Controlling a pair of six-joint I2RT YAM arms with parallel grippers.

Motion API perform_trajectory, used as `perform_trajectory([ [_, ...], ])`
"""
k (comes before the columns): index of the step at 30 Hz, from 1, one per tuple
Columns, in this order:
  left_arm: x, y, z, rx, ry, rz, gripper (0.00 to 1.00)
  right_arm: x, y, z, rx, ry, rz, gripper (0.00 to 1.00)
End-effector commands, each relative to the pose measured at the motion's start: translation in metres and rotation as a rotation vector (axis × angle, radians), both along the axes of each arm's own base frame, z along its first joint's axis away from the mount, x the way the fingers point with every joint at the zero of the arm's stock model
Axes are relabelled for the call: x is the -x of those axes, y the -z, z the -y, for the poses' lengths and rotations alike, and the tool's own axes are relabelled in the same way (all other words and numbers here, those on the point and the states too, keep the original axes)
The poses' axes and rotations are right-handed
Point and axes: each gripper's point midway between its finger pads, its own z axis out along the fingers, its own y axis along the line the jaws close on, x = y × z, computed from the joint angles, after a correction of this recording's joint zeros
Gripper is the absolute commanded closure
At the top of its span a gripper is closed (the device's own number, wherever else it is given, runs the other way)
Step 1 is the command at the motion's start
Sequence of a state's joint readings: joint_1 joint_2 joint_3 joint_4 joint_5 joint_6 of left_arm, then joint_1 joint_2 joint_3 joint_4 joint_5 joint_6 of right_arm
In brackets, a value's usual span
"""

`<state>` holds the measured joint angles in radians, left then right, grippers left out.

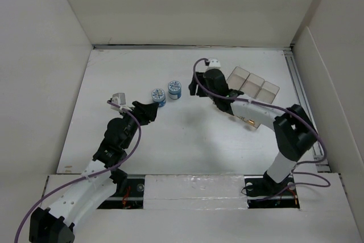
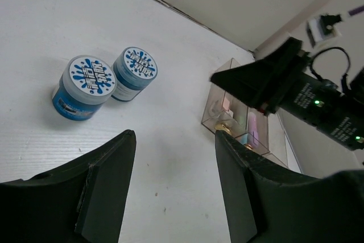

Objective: Organize the desk

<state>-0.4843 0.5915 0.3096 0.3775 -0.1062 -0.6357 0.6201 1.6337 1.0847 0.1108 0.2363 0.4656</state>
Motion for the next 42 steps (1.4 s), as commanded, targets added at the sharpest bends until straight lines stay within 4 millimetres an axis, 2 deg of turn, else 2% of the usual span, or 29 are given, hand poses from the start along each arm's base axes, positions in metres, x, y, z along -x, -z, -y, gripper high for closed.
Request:
perform_trajectory([
  [1, -0.001, -0.035, 0.0, 0.033, -0.001, 0.091, 0.46, 0.004, 0.026, -0.04, 0.092, -0.139, -0.043, 0.32],
  [2, 0.0, -0.036, 0.0, 0.035, 0.001, 0.093, 0.46, 0.005, 0.028, -0.051, 0.093, -0.175, -0.05, 0.27],
  [3, 0.001, -0.038, 0.0, 0.039, -0.001, 0.098, 0.46, 0.01, 0.041, -0.061, 0.111, -0.203, -0.07, 0.21],
  [6, 0.001, -0.037, -0.003, 0.044, -0.016, 0.101, 0.47, 0.012, 0.046, -0.08, 0.121, -0.251, -0.072, 0.12],
  [9, 0.006, -0.045, -0.006, 0.062, -0.016, 0.124, 0.48, 0.014, 0.063, -0.092, 0.162, -0.28, -0.098, 0.11],
  [11, 0.009, -0.046, -0.01, 0.077, -0.027, 0.138, 0.48, 0.007, 0.069, -0.099, 0.169, -0.288, -0.106, 0.11],
  [12, 0.012, -0.053, -0.015, 0.094, -0.046, 0.165, 0.48, 0.004, 0.069, -0.103, 0.166, -0.29, -0.104, 0.1],
  [14, 0.016, -0.053, -0.021, 0.113, -0.067, 0.174, 0.48, 0.001, 0.081, -0.109, 0.196, -0.286, -0.131, 0.1],
  [16, 0.022, -0.062, -0.027, 0.139, -0.082, 0.214, 0.48, -0.006, 0.084, -0.111, 0.211, -0.27, -0.129, 0.11],
  [17, 0.022, -0.057, -0.028, 0.144, -0.086, 0.212, 0.48, -0.013, 0.086, -0.113, 0.217, -0.254, -0.125, 0.11],
  [19, 0.024, -0.061, -0.031, 0.155, -0.097, 0.224, 0.48, -0.022, 0.085, -0.114, 0.225, -0.227, -0.109, 0.12],
  [22, 0.024, -0.06, -0.027, 0.151, -0.077, 0.22, 0.48, -0.042, 0.079, -0.115, 0.231, -0.154, -0.066, 0.12],
  [23, 0.023, -0.06, -0.027, 0.148, -0.075, 0.218, 0.48, -0.05, 0.071, -0.119, 0.215, -0.137, -0.042, 0.13],
  [25, 0.02, -0.058, -0.023, 0.133, -0.07, 0.197, 0.48, -0.06, 0.079, -0.119, 0.213, -0.116, -0.042, 0.15],
  [26, 0.018, -0.056, -0.022, 0.126, -0.065, 0.19, 0.48, -0.067, 0.078, -0.115, 0.206, -0.085, -0.039, 0.16],
  [29, 0.015, -0.053, -0.016, 0.107, -0.042, 0.176, 0.48, -0.078, 0.073, -0.12, 0.158, -0.068, -0.028, 0.17],
  [30, 0.013, -0.048, -0.013, 0.098, -0.036, 0.16, 0.48, -0.082, 0.063, -0.127, 0.122, -0.075, 0.008, 0.31],
  [33, 0.011, -0.047, -0.011, 0.088, -0.027, 0.152, 0.48, -0.085, 0.036, -0.134, 0.049, -0.077, 0.061, 0.66],
  [36, 0.01, -0.046, -0.01, 0.082, -0.028, 0.151, 0.48, -0.08, -0.011, -0.121, -0.026, -0.025, 0.138, 0.71],
  [37, 0.011, -0.046, -0.009, 0.083, -0.021, 0.153, 0.48, -0.065, -0.047, -0.107, -0.086, -0.015, 0.19, 0.71],
  [38, 0.011, -0.046, -0.009, 0.083, -0.021, 0.153, 0.48, -0.068, -0.047, -0.102, -0.088, -0.005, 0.19, 0.71],
  [40, 0.01, -0.045, -0.008, 0.082, -0.018, 0.152, 0.48, -0.058, -0.071, -0.086, -0.126, 0.002, 0.221, 0.7],
  [41, 0.009, -0.046, -0.008, 0.081, -0.016, 0.153, 0.48, -0.047, -0.088, -0.066, -0.151, 0.022, 0.237, 0.7],
  [42, 0.009, -0.044, -0.005, 0.076, -0.005, 0.145, 0.48, -0.027, -0.076, -0.04, -0.143, 0.053, 0.219, 0.71],
])
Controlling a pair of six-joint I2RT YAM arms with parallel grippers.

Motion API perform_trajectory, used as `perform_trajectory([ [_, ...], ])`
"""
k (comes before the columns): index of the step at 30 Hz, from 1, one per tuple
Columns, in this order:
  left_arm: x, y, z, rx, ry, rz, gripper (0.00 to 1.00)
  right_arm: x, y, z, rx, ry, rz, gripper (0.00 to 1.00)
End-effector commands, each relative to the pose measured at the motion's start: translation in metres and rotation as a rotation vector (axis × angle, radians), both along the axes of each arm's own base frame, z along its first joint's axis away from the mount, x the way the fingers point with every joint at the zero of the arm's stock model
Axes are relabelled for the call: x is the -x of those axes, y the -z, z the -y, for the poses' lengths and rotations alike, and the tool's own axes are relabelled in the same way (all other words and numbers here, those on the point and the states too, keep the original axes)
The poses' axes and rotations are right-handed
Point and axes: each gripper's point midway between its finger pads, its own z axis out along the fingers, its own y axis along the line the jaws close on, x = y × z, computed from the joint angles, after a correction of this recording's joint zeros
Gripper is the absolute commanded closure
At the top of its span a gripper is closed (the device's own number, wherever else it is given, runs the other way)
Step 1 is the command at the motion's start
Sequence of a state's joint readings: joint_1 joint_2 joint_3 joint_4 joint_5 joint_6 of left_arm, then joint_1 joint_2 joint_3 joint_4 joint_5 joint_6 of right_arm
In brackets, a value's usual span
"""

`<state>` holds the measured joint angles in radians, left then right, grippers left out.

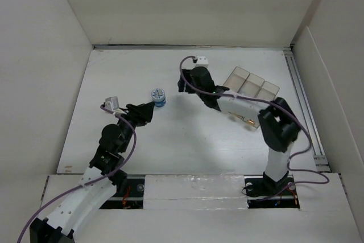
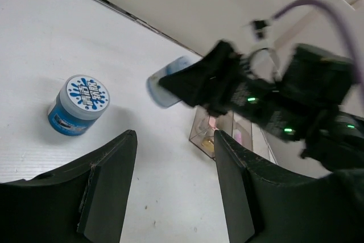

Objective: Organize the desk

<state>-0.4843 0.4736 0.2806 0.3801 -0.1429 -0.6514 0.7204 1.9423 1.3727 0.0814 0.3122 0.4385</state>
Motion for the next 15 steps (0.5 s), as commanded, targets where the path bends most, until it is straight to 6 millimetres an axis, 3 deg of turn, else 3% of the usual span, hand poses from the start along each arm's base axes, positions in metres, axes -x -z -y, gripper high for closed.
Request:
perform_trajectory([
  [1, 0.001, -0.025, 0.007, 0.016, 0.036, 0.07, 0.48, 0.006, -0.134, 0.046, -0.26, 0.104, 0.268, 0.71],
  [4, 0.0, -0.026, 0.008, 0.016, 0.038, 0.072, 0.48, 0.029, -0.135, 0.096, -0.288, 0.202, 0.27, 0.73],
  [5, 0.0, -0.024, 0.008, 0.017, 0.038, 0.067, 0.48, 0.046, -0.129, 0.126, -0.286, 0.252, 0.264, 0.74],
  [8, 0.002, -0.027, 0.01, 0.025, 0.052, 0.075, 0.48, 0.081, -0.108, 0.19, -0.272, 0.398, 0.216, 0.73],
  [10, 0.002, -0.024, 0.01, 0.029, 0.052, 0.072, 0.48, 0.101, -0.096, 0.221, -0.271, 0.482, 0.194, 0.73],
  [11, 0.002, -0.025, 0.011, 0.036, 0.057, 0.073, 0.48, 0.113, -0.078, 0.235, -0.254, 0.514, 0.176, 0.72],
  [13, 0.003, -0.025, 0.014, 0.037, 0.076, 0.072, 0.48, 0.128, -0.093, 0.267, -0.307, 0.597, 0.24, 0.72],
  [15, 0.002, -0.026, 0.016, 0.042, 0.084, 0.075, 0.48, 0.141, -0.084, 0.297, -0.297, 0.675, 0.245, 0.7],
])
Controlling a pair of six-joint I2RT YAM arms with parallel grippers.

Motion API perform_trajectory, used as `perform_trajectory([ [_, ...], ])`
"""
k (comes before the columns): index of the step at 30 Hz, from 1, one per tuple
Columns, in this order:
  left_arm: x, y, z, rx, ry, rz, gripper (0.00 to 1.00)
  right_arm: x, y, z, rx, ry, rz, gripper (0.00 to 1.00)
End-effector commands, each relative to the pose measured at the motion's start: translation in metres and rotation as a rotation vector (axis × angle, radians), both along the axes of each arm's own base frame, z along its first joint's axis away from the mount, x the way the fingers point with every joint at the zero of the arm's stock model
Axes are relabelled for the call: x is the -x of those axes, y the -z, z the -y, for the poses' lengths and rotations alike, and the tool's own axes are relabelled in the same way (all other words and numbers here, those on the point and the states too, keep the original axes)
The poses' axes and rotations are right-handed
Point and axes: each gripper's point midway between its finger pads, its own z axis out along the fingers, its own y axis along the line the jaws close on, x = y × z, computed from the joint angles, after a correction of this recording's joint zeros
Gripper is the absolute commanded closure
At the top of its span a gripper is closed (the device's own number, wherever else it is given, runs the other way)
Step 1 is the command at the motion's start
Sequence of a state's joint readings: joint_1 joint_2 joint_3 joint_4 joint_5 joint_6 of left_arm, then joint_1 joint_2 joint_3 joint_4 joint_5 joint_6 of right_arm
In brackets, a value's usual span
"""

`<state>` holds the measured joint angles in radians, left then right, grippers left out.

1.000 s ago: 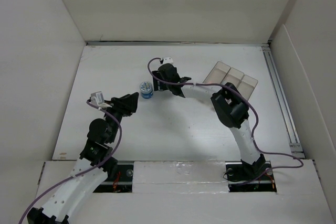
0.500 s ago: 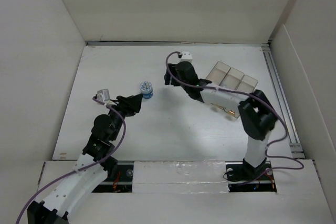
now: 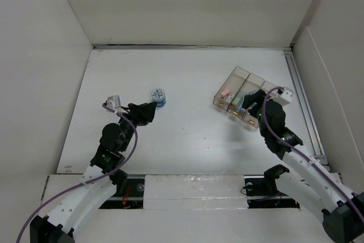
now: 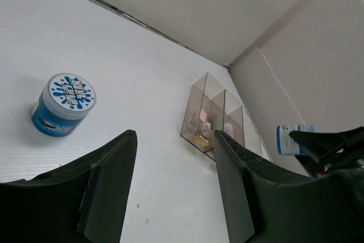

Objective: Organize the desk

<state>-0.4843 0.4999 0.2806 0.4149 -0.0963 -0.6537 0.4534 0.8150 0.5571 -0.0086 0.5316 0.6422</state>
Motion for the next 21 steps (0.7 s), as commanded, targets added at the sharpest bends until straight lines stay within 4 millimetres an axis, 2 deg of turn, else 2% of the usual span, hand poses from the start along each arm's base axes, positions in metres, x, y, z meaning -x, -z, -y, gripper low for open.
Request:
perform_trajectory([
  [1, 0.001, -0.02, 0.01, 0.034, 0.048, 0.054, 0.48, 0.012, -0.006, 0.045, -0.054, 0.17, 0.041, 0.69],
  [4, 0.003, -0.021, 0.013, 0.039, 0.07, 0.057, 0.48, 0.002, -0.005, 0.063, -0.071, 0.204, 0.03, 0.69],
  [6, 0.003, -0.022, 0.014, 0.041, 0.072, 0.058, 0.48, -0.009, 0.0, 0.061, -0.084, 0.184, 0.008, 0.7],
  [9, 0.003, -0.022, 0.011, 0.032, 0.06, 0.056, 0.48, -0.026, 0.028, 0.057, -0.078, 0.176, -0.099, 0.7],
  [11, 0.004, -0.024, 0.009, 0.037, 0.05, 0.066, 0.48, -0.032, 0.045, 0.066, -0.035, 0.219, -0.155, 0.7],
  [14, 0.005, -0.026, 0.01, 0.045, 0.056, 0.071, 0.48, -0.048, 0.032, 0.076, -0.057, 0.232, -0.102, 0.71],
  [15, 0.004, -0.024, 0.011, 0.043, 0.061, 0.068, 0.48, -0.054, 0.022, 0.082, -0.065, 0.249, -0.058, 0.71],
  [18, 0.002, -0.021, 0.013, 0.034, 0.064, 0.054, 0.48, -0.07, 0.009, 0.085, -0.075, 0.258, -0.036, 0.7],
  [21, 0.001, -0.018, 0.014, 0.028, 0.07, 0.041, 0.48, -0.082, 0.013, 0.098, -0.045, 0.309, -0.063, 0.7],
])
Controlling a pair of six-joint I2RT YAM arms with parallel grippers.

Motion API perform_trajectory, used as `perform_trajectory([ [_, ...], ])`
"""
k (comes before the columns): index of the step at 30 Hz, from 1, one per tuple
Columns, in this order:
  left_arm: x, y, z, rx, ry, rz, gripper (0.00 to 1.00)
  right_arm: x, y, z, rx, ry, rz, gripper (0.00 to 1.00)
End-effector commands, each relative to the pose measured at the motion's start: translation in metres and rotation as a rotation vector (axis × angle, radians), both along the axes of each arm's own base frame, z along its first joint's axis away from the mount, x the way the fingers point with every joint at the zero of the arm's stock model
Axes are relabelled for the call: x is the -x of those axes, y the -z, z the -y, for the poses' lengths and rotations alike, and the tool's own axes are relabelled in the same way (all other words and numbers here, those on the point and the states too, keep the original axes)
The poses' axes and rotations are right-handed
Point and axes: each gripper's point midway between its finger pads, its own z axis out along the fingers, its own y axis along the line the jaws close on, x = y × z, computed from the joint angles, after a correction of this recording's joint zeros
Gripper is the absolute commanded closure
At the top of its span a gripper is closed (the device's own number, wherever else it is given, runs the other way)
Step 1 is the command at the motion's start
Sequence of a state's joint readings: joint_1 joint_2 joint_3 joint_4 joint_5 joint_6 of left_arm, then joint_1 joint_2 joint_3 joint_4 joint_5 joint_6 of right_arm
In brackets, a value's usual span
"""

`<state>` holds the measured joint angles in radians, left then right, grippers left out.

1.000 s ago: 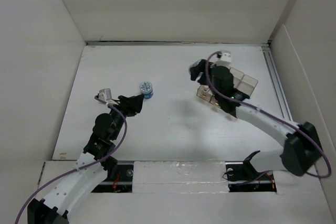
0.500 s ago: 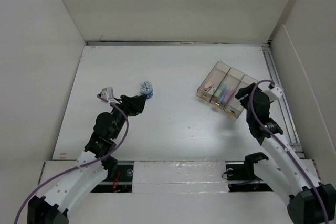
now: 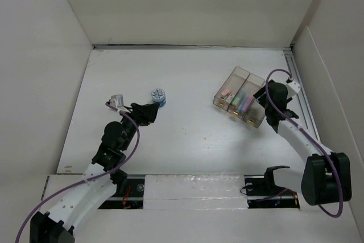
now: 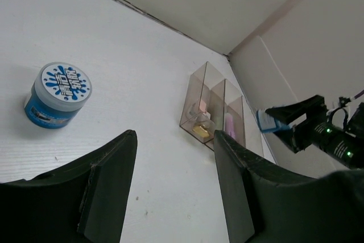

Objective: Organize the desk

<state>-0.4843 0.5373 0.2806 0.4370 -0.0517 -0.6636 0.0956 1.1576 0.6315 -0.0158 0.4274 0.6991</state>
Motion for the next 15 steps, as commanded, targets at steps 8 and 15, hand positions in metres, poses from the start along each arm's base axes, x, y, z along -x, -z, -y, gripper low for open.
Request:
perform_trajectory([
  [8, 0.001, -0.022, 0.004, 0.032, 0.017, 0.061, 0.48, -0.06, -0.043, 0.03, -0.001, 0.081, 0.157, 0.7],
  [15, 0.001, -0.024, 0.002, 0.028, 0.007, 0.062, 0.48, -0.068, -0.044, 0.043, 0.003, 0.111, 0.148, 0.69],
])
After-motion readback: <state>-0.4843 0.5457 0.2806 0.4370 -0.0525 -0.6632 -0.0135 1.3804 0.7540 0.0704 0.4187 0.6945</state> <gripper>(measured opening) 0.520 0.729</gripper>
